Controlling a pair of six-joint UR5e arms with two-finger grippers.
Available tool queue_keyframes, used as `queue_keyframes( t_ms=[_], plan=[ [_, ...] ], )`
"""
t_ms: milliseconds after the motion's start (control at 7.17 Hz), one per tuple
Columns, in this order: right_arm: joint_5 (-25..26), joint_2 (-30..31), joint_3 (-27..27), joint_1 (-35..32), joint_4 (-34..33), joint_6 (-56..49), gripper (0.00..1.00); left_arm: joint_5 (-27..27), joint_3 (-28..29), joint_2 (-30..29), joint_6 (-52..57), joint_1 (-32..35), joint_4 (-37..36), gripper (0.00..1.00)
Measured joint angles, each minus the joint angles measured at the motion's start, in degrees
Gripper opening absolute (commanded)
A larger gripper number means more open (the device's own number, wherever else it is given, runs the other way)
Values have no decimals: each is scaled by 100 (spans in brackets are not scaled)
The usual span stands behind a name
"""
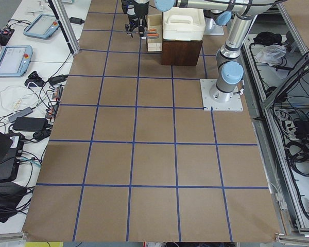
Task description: Place scissors in drawer with both arms
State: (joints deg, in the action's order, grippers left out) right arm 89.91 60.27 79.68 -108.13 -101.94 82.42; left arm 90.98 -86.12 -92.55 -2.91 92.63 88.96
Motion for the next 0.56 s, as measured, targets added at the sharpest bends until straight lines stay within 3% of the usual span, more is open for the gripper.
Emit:
queue_keyframes(
  t_ms=[558],
  plan=[
    [99, -99, -166, 70, -1, -166, 100, -2, -2, 8, 1, -1, -10, 11]
  ],
)
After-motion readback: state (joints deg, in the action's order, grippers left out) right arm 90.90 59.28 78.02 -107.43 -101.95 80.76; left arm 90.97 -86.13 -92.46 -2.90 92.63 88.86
